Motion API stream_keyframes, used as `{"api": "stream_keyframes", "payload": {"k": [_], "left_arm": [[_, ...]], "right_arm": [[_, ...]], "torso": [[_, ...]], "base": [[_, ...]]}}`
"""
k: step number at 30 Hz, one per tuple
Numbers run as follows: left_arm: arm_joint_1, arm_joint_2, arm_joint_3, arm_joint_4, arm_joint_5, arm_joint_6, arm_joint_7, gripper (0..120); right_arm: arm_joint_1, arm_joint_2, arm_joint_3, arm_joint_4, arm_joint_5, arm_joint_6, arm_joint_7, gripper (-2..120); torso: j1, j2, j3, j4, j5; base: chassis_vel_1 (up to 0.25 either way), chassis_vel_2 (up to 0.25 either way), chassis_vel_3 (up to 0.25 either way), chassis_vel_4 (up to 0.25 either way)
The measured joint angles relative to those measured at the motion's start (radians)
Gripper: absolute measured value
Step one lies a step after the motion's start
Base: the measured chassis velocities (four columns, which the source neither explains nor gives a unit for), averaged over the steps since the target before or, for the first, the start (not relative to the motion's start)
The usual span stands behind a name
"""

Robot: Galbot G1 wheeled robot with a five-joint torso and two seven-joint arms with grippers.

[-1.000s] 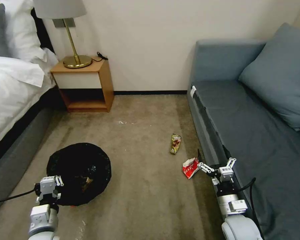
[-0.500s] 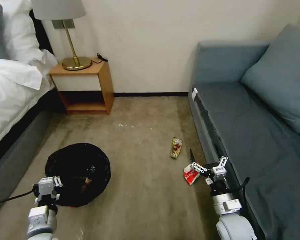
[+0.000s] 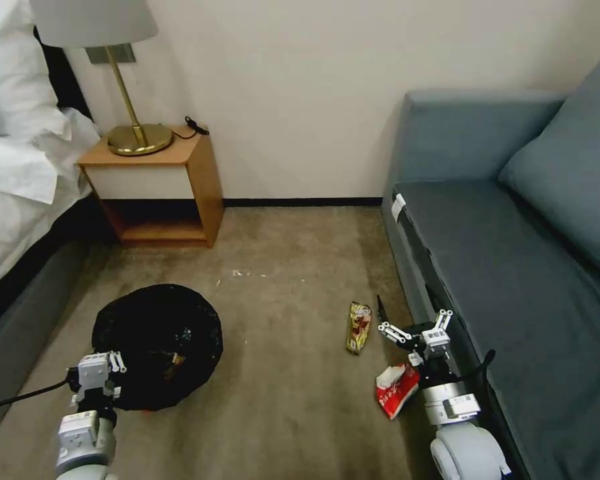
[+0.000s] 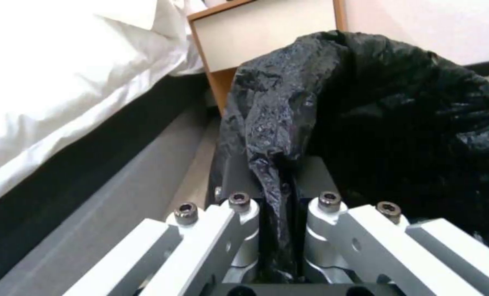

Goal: Pick up the trash bin, then pick up the garbage on the floor and place it into the trash bin.

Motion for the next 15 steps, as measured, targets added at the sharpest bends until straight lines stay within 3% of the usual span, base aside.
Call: {"api": "stream_keyframes", "payload": {"k": [3,5,6,9,10,11,13,14,15], "left_arm": [[0.0,0.0,0.0,0.001,0.0,-0.001,0.0,7],[0.0,-0.001,0.0,0.001,0.001,-0.003,0.0,7],[0.0,-0.001,0.0,0.001,0.001,-0.003,0.0,7],[0.001,-0.002,-0.001,0.001,0.002,-0.004,-0.001,7],[0.001,-0.002,-0.001,0.001,0.002,-0.004,-0.001,7],[0.002,-0.002,-0.001,0.001,0.002,-0.005,-0.001,7],[0.002,-0.004,-0.002,0.001,0.002,-0.007,-0.002,7],[0.002,-0.004,-0.002,0.001,0.002,-0.007,-0.002,7],[0.002,-0.005,-0.002,0.001,0.002,-0.008,-0.002,7]], "right_arm": [[0.012,-0.022,-0.037,0.01,0.016,-0.049,0.025,100],[0.032,-0.063,-0.093,0.033,0.045,-0.151,0.065,100],[0.032,-0.063,-0.093,0.033,0.045,-0.151,0.065,100],[0.082,-0.143,-0.178,0.11,0.167,-0.447,0.168,100],[0.082,-0.143,-0.178,0.11,0.167,-0.447,0.168,100],[0.115,-0.177,-0.209,0.141,0.271,-0.6,0.227,100],[0.178,-0.216,-0.245,0.17,0.487,-0.817,0.332,100],[0.178,-0.216,-0.245,0.17,0.487,-0.817,0.332,100],[0.2,-0.223,-0.254,0.175,0.559,-0.877,0.365,100]], "torso": [[0.0,0.0,0.0,0.0001,0.0001],[0.0,0.0,0.0,0.0001,0.0002],[0.0,0.0,0.0,0.0001,0.0002],[0.0,0.0,0.0,0.0003,0.0],[0.0,0.0,0.0,0.0003,0.0],[0.0,0.0,0.0,0.0003,0.0001],[0.0,0.0,0.0,0.0001,0.0],[0.0,0.0,0.0,0.0001,0.0],[0.0,0.0,0.0,0.0001,0.0001]], "base": [[0.0,0.0,0.0,0.0],[0.0,0.0,0.0,0.0],[0.0,0.0,0.0,0.0],[0.0,0.0,0.0,0.0],[0.0,0.0,0.0,0.0],[0.0,0.0,0.0,0.0],[0.0,0.0,0.0,0.0],[0.0,0.0,0.0,0.0],[0.0,0.0,0.0,0.0]]}}
